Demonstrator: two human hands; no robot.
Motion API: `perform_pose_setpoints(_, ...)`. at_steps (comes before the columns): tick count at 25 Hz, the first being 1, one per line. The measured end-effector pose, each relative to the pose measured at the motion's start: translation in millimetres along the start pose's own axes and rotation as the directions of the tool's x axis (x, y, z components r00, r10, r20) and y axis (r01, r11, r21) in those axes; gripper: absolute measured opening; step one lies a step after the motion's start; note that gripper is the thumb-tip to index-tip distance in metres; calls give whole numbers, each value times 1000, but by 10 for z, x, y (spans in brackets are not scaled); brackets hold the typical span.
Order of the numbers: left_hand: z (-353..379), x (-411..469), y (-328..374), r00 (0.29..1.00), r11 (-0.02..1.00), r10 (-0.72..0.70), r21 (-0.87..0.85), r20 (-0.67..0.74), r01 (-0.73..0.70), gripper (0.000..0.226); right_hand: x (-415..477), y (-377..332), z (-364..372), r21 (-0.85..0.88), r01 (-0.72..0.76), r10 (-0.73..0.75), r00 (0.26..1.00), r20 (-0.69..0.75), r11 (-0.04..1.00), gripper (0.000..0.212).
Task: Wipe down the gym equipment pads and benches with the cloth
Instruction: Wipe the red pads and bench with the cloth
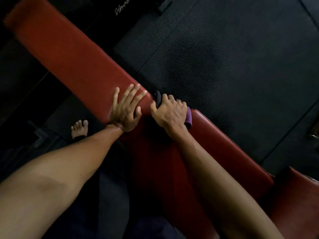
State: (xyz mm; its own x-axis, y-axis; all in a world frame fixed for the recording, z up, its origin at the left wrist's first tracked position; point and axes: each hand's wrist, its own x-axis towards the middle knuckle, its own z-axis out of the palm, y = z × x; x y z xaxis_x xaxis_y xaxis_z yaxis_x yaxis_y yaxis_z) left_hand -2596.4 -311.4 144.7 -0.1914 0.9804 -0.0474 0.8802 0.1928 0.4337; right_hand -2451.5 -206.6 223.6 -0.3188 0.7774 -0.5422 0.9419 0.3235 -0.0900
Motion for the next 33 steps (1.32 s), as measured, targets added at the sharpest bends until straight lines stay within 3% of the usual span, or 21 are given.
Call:
perform_pose_setpoints(6,-38,18,23,1000,1000,3,-16,8,-3,59,-482,666,56,-34,155,-158,964,-216,987,61)
perform_pose_setpoints(14,73,-4,-41,997,999,39,2,-67,-39,55,-684,-262,534,163,-109,160,924,-347,981,78)
perform_pose_setpoints(17,84,-8,-86,996,999,50,15,-74,-49,53,-1046,-459,788,146,-16,69,929,-365,989,77)
perform_pose_setpoints(21,1,-9,-69,999,996,29,-82,14,-28,59,-1512,-198,889,41,35,-16,920,-391,999,73)
perform_pose_setpoints(24,-90,3,-113,991,989,63,-139,120,-46,57,-1270,-76,792,45,-53,68,898,-435,998,76)
perform_pose_setpoints(28,-181,-122,-415,968,979,184,-121,168,-165,54,-827,-689,831,214,-216,287,873,-395,953,85)
perform_pose_setpoints(31,-202,-213,-646,959,966,241,-129,146,-223,56,-1026,-1122,1017,172,-99,158,913,-376,980,83)
perform_pose_setpoints(33,-230,-238,-746,951,959,269,-134,154,-250,55,-1324,-1051,1151,99,15,24,926,-377,995,82)
